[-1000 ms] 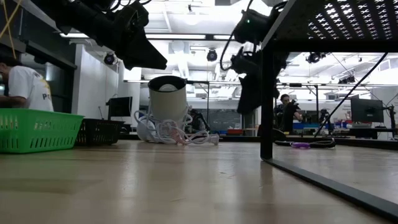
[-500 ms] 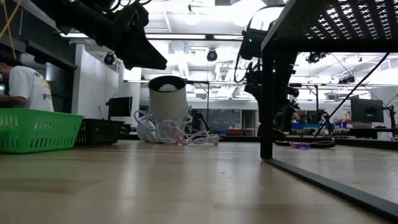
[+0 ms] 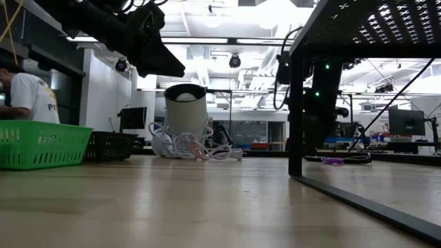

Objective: Pick & Place Office Desk Supplies
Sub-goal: Put the black coil keychain into the black bin

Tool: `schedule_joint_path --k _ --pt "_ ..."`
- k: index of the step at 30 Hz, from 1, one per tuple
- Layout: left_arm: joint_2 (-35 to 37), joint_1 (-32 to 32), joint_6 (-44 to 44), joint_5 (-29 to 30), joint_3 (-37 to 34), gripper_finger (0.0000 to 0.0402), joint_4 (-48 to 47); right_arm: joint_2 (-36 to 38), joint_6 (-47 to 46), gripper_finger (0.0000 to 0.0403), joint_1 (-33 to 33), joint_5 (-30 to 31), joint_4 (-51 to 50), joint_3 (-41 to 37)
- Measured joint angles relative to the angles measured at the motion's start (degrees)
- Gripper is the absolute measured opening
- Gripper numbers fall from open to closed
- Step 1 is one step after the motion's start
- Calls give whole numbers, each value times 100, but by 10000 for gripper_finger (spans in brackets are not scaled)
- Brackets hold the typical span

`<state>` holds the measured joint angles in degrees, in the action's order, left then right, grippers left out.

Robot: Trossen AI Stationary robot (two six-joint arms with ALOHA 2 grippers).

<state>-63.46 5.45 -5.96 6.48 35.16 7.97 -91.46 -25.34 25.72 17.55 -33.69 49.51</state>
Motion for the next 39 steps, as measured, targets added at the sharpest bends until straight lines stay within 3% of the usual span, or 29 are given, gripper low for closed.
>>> schedule_joint_path --k 13,39 --pt "0 0 0 0 0 133 0 0 159 144 220 -558 822 -384" --pt "-2 0 -1 0 0 133 2 -315 171 143 243 -311 1142 -384"
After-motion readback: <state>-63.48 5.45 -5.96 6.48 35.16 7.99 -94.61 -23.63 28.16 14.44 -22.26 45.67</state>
